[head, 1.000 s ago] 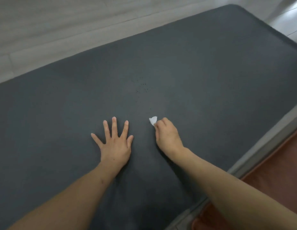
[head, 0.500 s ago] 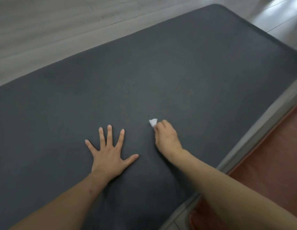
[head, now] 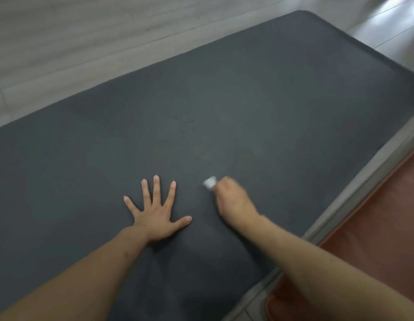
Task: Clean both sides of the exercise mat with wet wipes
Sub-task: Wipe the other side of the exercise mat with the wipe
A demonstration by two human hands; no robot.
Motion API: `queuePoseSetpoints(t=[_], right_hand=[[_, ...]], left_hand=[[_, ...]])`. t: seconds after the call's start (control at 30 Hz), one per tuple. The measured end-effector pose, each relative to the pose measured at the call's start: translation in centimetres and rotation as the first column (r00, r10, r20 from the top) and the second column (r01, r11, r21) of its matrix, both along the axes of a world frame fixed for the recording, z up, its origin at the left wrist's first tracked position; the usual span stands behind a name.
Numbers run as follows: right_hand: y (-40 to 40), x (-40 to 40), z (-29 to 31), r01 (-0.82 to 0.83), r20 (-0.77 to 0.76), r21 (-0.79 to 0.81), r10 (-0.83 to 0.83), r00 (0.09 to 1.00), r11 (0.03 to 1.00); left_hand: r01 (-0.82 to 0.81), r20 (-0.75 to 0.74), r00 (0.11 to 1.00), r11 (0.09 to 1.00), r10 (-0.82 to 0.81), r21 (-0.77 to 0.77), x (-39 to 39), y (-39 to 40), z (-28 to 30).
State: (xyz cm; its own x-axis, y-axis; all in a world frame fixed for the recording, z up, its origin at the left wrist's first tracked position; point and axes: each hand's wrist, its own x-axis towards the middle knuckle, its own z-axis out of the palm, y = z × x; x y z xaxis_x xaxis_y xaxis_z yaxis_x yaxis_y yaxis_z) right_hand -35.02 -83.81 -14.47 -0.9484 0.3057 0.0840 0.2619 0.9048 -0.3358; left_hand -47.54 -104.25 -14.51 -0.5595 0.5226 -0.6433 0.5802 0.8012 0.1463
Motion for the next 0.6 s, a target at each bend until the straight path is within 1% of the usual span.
queuePoseSetpoints(t=[0.03,0.07,0.1,0.13,0.17,0.2,0.23,0.27,0.3,0.33,0.37,0.4,0.43,0.47,0.5,0.53,0.57,0.6], right_hand=[[-1.4,0.5,-0.2,-0.176,0.012,0.003,0.176,0.984,0.984],[-1.0,0.7,-0.3,-0.287,0.009,0.019,0.287,0.958,0.958],[0.8,0.7,-0.6,-0.316,0.004,0.068,0.317,0.949,0.946],[3.2,0.2,-0.7,-0.273,0.004,0.117,0.275,0.962,0.955],[5.9,-0.1,-0.6,-0.159,-0.003,0.149,0.162,0.987,0.976],[8.7,-0.5,-0.3,0.004,-0.01,0.161,-0.002,1.0,0.987],[10.9,-0.6,0.0,0.163,-0.009,0.157,-0.163,0.987,0.974],[12.1,-0.6,0.2,0.303,-0.014,0.137,-0.304,0.953,0.943],[11.9,-0.8,0.2,0.401,-0.031,0.118,-0.401,0.916,0.908],[10.6,-1.1,0.0,0.448,-0.052,0.107,-0.445,0.894,0.888],[8.3,-1.0,-0.3,0.437,-0.078,0.081,-0.432,0.899,0.896],[5.4,-0.8,-0.6,0.37,-0.098,0.043,-0.365,0.926,0.928],[2.4,-0.3,-0.8,0.249,-0.095,0.001,-0.247,0.964,0.969],[-0.2,0.6,-0.9,0.088,-0.077,-0.037,-0.091,0.993,0.995],[-1.8,1.5,-0.7,-0.086,-0.052,-0.037,0.084,0.995,0.996],[-1.8,2.2,-0.5,-0.229,-0.023,-0.004,0.229,0.973,0.973],[-0.3,2.5,-0.3,-0.293,-0.006,0.047,0.294,0.956,0.955],[1.9,2.5,-0.4,-0.265,-0.01,0.1,0.268,0.963,0.959]], left_hand=[[-0.003,0.027,1.0,1.0,0.003,-0.002,-0.2,0.0,0.1],[-0.003,0.048,0.999,1.0,0.003,-0.001,-0.3,-0.1,0.1],[0.003,0.061,0.998,1.0,-0.003,0.003,-0.5,0.0,0.1],[0.005,0.069,0.998,1.0,-0.005,0.002,-0.7,0.0,0.1],[0.005,0.075,0.997,1.0,-0.005,-0.003,-0.8,0.0,0.2],[0.005,0.077,0.997,1.0,-0.004,-0.006,-0.8,0.0,0.3],[0.003,0.073,0.997,1.0,-0.003,-0.004,-0.8,0.1,0.2],[0.002,0.068,0.998,1.0,-0.002,-0.003,-0.8,0.1,0.2],[0.001,0.067,0.998,1.0,-0.001,-0.006,-0.7,0.2,0.3],[-0.002,0.073,0.997,1.0,0.003,-0.012,-0.7,0.2,0.4],[-0.006,0.079,0.997,1.0,0.007,-0.017,-0.6,0.2,0.5],[-0.006,0.078,0.997,1.0,0.007,-0.017,-0.6,0.2,0.5],[-0.005,0.075,0.997,1.0,0.007,-0.019,-0.6,0.3,0.5],[-0.007,0.075,0.997,1.0,0.008,-0.023,-0.6,0.2,0.5],[-0.009,0.071,0.997,1.0,0.01,-0.022,-0.6,0.3,0.5],[-0.01,0.067,0.998,1.0,0.012,-0.018,-0.7,0.3,0.5],[-0.013,0.069,0.998,1.0,0.014,-0.014,-0.7,0.4,0.5],[-0.015,0.073,0.997,1.0,0.016,-0.01,-0.7,0.4,0.6]])
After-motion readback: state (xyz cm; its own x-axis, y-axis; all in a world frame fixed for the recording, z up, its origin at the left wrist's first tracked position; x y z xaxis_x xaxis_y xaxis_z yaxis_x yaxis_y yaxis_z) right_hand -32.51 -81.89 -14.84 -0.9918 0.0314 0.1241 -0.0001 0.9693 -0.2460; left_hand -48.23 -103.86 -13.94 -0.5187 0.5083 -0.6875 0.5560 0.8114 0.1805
